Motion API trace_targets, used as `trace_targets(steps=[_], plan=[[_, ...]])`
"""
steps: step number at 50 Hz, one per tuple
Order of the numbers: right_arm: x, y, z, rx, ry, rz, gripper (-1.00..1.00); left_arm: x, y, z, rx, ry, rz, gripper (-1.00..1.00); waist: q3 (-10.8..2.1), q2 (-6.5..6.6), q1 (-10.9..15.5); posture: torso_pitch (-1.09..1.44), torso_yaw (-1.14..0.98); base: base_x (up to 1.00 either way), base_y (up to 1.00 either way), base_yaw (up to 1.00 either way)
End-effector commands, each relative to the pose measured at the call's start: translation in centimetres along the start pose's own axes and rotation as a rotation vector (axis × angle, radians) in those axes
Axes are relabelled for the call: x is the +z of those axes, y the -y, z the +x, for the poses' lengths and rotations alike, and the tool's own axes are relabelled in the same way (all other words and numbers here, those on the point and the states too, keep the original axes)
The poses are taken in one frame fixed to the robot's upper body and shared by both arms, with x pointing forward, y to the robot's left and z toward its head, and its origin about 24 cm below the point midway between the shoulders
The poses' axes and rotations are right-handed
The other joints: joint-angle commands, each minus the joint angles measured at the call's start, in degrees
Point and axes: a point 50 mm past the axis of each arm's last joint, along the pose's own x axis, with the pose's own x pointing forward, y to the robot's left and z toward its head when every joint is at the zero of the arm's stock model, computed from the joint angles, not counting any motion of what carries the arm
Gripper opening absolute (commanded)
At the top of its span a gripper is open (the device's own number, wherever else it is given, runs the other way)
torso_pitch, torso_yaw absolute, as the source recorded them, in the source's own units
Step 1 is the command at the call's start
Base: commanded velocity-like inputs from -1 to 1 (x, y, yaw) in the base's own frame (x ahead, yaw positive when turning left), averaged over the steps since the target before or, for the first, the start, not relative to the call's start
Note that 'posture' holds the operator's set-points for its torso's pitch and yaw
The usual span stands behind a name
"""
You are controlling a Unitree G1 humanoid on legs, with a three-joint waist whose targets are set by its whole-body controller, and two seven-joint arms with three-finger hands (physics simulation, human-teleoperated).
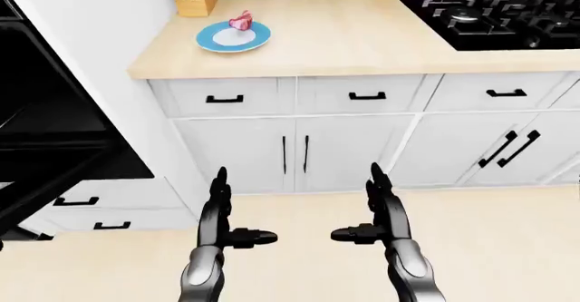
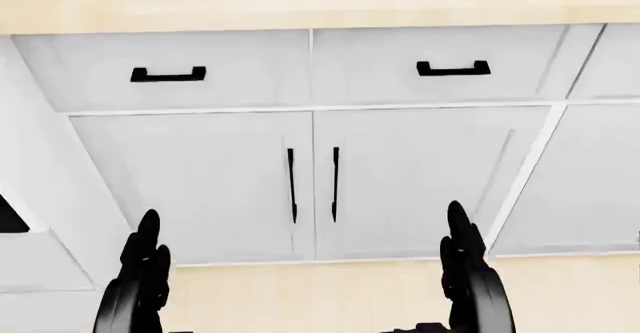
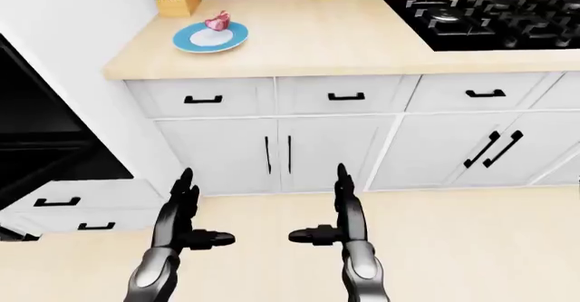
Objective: Place the steak on the top rack of the oven.
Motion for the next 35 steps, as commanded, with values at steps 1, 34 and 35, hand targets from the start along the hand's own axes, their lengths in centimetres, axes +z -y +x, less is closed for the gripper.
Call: trace_targets(steps=[1, 34, 35], plan=[[3.3, -0.1, 0.2, -0.004, 0.172, -0.011, 1.00, 3.2, -0.1, 0.5, -0.010, 0.160, 0.011, 1.00, -0.05, -0.45, -0.1, 0.00, 0.00, 0.00, 0.00, 0.00], [8.7, 0.5, 4.3, -0.047, 0.227, -0.039, 1.00, 7.7, -1.6, 5.7, 0.085, 0.214, -0.029, 1.00, -5.60, -0.16, 0.5, 0.00, 0.00, 0.00, 0.00, 0.00], [9.1, 0.7, 4.6, -0.048, 0.229, -0.039, 1.00, 8.1, -1.9, 6.1, 0.091, 0.218, -0.029, 1.00, -5.52, -0.16, 0.5, 0.00, 0.00, 0.00, 0.00, 0.00]])
